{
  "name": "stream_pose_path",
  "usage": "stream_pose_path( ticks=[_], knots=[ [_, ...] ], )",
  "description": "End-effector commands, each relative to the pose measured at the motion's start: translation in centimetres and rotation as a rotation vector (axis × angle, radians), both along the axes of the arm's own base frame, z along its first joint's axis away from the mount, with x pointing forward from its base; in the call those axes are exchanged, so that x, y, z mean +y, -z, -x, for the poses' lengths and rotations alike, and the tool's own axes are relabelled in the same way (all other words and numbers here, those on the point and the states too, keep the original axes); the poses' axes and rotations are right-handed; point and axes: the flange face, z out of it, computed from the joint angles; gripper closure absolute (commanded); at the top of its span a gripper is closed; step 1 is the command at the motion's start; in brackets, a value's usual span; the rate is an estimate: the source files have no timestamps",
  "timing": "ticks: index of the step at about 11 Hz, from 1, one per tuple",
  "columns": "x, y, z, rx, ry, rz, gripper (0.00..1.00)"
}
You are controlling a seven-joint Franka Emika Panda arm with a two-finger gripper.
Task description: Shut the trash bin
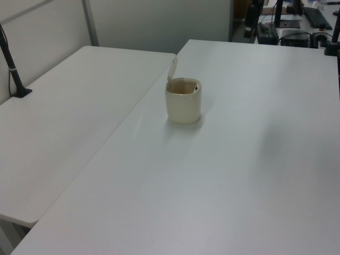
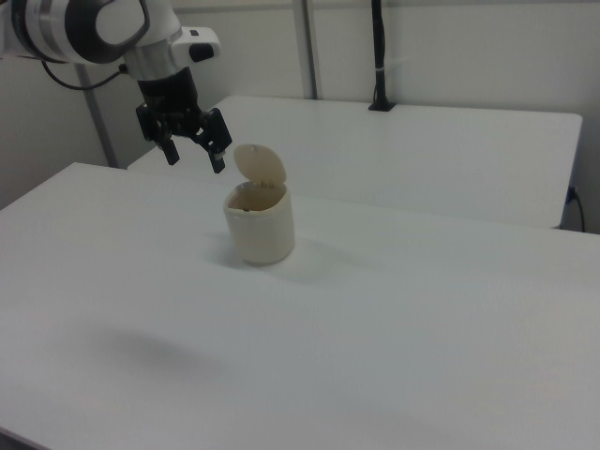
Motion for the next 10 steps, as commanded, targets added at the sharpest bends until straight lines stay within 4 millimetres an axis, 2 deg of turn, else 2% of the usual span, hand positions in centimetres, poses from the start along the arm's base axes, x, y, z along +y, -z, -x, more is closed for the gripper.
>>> stream_pose_path(
  ticks=[1, 3, 7, 9, 10],
  knots=[
    [0.0, -0.7, -0.8, -0.018, 0.078, -0.059, 0.0],
    [0.4, -1.7, -3.5, -0.098, 0.251, -0.103, 0.02],
    [0.9, -0.9, -10.5, -0.338, 0.66, -0.242, 0.01],
    [2.5, 0.1, -13.1, -0.424, 0.799, -0.336, 0.03],
    [3.2, 1.0, -14.3, -0.466, 0.849, -0.383, 0.17]
  ],
)
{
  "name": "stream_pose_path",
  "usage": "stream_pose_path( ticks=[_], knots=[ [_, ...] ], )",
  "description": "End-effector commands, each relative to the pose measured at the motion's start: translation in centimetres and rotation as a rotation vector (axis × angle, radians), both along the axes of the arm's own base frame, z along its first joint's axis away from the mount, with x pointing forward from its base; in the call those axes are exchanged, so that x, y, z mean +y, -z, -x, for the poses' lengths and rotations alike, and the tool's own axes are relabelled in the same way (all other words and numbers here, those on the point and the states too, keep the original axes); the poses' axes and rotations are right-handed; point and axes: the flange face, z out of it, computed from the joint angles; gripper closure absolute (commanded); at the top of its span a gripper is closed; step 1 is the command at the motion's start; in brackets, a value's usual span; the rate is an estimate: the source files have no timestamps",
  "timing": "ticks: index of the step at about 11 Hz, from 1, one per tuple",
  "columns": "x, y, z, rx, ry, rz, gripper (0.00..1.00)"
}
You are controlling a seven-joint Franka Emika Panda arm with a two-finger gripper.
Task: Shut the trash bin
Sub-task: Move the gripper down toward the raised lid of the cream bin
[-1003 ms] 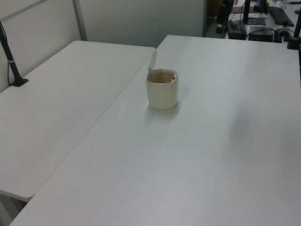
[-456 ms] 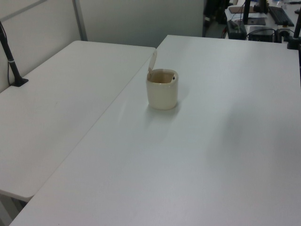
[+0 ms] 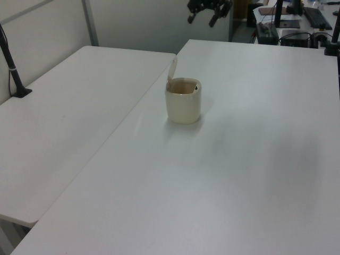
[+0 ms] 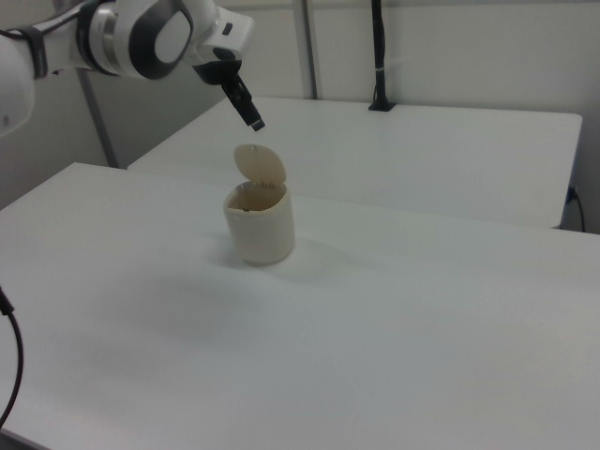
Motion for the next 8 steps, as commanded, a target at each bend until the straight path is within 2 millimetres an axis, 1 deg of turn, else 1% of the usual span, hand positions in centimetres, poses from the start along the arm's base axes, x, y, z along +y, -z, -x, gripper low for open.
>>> stream_pose_path(
  ticks=[1, 2, 3, 4, 5, 7, 8],
  knots=[
    [2.5, 1.8, -3.6, -0.135, 0.142, -0.121, 0.46],
    [3.0, 3.1, -4.4, -0.149, 0.152, -0.133, 0.91],
    [3.8, 3.8, -5.1, -0.159, 0.154, -0.145, 1.0],
    [4.4, 5.4, -6.0, -0.148, 0.178, -0.162, 1.0],
    [6.1, 6.9, -6.5, -0.14, 0.163, -0.162, 1.0],
    [6.7, 8.6, -7.2, -0.155, 0.172, -0.173, 1.0],
    [7.2, 9.1, -7.2, -0.148, 0.167, -0.17, 1.0]
  ],
)
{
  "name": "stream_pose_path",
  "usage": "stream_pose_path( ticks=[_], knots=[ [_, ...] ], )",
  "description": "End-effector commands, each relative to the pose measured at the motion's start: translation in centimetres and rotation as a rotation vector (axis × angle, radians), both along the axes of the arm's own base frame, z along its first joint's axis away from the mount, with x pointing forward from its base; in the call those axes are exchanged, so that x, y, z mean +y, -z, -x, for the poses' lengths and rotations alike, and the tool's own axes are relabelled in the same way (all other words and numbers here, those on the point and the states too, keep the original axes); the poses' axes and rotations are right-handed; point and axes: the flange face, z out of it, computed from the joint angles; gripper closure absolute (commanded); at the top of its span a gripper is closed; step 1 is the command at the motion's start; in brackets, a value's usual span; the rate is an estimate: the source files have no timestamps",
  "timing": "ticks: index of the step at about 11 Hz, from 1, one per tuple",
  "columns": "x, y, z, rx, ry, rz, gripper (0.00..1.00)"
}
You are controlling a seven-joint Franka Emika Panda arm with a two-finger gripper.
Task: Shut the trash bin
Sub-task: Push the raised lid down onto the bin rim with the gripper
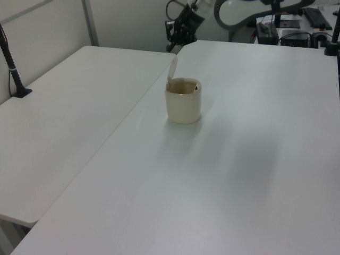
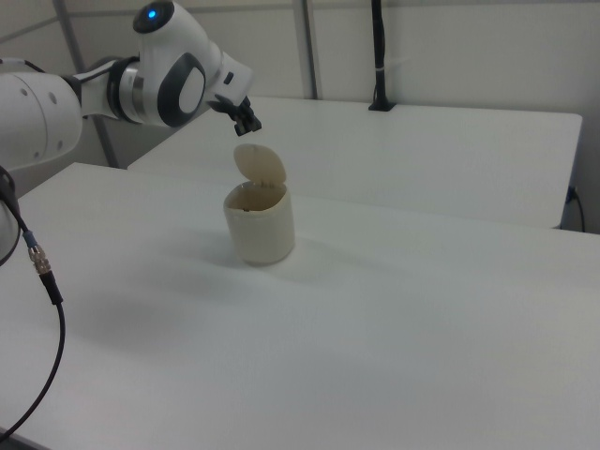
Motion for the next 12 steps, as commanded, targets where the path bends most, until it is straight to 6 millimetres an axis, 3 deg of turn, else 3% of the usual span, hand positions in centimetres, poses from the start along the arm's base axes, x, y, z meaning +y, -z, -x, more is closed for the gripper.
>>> stream_pose_path(
  ticks=[1, 5, 12],
  knots=[
    [0.9, 1.4, -0.7, -0.005, 0.008, -0.014, 1.0],
    [0.6, 3.0, -0.5, 0.025, -0.007, 0.031, 1.0],
    [0.2, 4.7, 3.1, 0.133, -0.092, 0.109, 1.0]
  ],
)
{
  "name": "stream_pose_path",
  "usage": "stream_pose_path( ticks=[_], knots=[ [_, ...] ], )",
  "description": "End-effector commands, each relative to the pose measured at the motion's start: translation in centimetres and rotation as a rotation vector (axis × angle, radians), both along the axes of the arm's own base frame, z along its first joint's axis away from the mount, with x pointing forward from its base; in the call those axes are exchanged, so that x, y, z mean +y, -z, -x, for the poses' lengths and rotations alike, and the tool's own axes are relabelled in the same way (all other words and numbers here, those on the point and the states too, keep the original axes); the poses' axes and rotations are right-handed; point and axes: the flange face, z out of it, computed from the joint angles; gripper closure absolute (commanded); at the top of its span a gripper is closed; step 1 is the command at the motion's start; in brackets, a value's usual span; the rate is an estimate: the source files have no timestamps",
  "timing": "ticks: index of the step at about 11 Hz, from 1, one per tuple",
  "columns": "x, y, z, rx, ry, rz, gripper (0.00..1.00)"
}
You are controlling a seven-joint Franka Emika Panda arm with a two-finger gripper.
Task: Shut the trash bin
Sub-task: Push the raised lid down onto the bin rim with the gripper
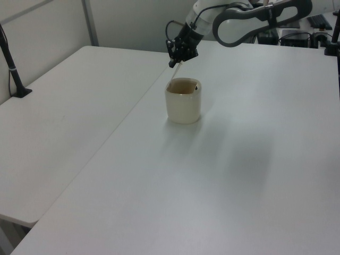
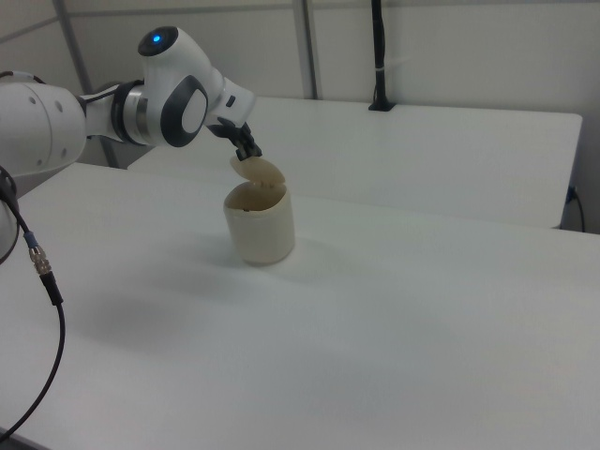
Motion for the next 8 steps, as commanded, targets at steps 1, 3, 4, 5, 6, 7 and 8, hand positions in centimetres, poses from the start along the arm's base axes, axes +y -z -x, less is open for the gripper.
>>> stream_pose_path(
  ticks=[1, 3, 4, 5, 6, 7, 8],
  knots=[
    [-0.2, 0.6, 2.8, 0.069, -0.071, 0.052, 1.0],
    [-0.4, 1.5, 3.2, 0.124, -0.112, 0.08, 1.0],
    [-0.4, 2.0, 3.3, 0.135, -0.126, 0.088, 1.0],
    [-0.4, 2.6, 3.4, 0.146, -0.142, 0.098, 1.0],
    [-0.3, 3.7, 3.7, 0.166, -0.169, 0.112, 1.0],
    [-0.3, 4.6, 3.8, 0.183, -0.191, 0.125, 1.0],
    [-0.4, 5.3, 3.9, 0.194, -0.199, 0.13, 1.0]
  ],
)
